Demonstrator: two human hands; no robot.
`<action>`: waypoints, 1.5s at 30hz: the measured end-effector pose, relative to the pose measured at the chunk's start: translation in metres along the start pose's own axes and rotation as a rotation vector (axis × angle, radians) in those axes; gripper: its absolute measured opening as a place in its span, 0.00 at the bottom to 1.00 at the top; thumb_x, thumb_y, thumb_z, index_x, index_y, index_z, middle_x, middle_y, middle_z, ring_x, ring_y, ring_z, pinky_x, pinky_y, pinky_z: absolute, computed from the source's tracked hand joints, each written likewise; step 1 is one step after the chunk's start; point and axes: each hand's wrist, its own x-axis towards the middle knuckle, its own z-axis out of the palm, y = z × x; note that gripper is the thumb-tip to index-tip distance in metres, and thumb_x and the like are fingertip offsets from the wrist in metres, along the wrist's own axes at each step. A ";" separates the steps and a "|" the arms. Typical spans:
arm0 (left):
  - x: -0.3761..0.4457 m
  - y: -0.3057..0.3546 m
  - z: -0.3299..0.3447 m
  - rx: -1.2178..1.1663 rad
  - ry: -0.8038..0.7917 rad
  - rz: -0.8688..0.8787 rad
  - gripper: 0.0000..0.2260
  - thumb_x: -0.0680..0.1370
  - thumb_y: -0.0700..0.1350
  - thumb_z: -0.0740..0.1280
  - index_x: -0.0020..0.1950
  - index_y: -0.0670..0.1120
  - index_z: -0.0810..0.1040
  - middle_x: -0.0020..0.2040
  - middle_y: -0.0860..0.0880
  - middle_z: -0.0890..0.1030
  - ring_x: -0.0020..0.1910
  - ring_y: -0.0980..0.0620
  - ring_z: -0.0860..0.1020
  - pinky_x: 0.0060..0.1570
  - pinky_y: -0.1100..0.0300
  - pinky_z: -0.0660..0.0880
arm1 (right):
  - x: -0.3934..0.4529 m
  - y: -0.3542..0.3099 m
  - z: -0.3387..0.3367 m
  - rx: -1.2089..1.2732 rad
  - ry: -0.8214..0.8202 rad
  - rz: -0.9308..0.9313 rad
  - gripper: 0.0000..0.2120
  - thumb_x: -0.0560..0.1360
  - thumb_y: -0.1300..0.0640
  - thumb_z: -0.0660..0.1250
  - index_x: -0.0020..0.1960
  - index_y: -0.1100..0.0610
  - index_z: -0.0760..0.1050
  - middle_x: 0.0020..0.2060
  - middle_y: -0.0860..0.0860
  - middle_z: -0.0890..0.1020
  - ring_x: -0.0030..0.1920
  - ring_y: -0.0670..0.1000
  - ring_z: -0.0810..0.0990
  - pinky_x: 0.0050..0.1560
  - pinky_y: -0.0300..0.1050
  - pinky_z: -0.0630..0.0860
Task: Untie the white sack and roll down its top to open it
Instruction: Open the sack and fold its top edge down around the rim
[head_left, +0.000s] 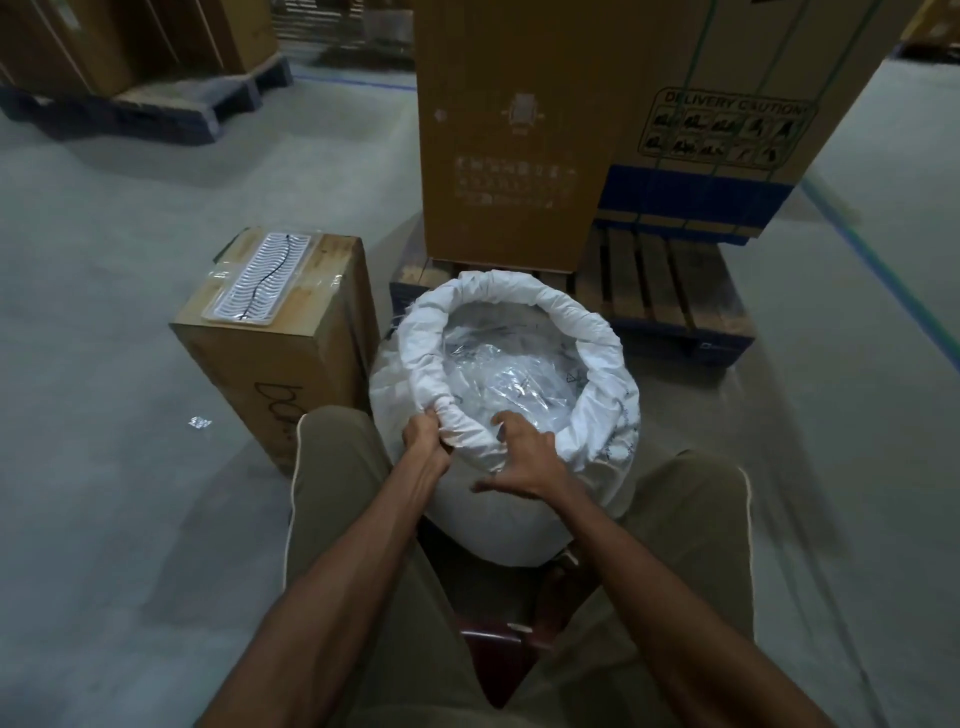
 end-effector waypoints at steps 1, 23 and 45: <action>-0.006 0.002 -0.002 -0.070 0.012 -0.020 0.14 0.83 0.43 0.61 0.62 0.34 0.77 0.62 0.37 0.79 0.54 0.40 0.79 0.62 0.43 0.77 | 0.005 -0.002 -0.003 0.094 -0.053 0.037 0.51 0.57 0.29 0.75 0.73 0.50 0.65 0.58 0.47 0.77 0.58 0.48 0.74 0.61 0.54 0.65; 0.042 0.052 -0.011 0.425 -0.003 0.204 0.19 0.84 0.48 0.62 0.67 0.35 0.76 0.64 0.39 0.80 0.63 0.39 0.79 0.52 0.56 0.75 | 0.042 -0.031 0.044 -0.119 0.196 -0.125 0.17 0.58 0.61 0.73 0.39 0.54 0.66 0.34 0.51 0.76 0.35 0.60 0.78 0.32 0.46 0.64; 0.080 0.078 0.004 0.797 0.073 0.404 0.27 0.79 0.55 0.70 0.68 0.36 0.73 0.68 0.35 0.76 0.66 0.35 0.75 0.60 0.50 0.74 | 0.090 -0.058 0.055 -0.081 0.027 -0.181 0.16 0.67 0.43 0.75 0.42 0.54 0.75 0.34 0.48 0.80 0.36 0.51 0.78 0.34 0.47 0.68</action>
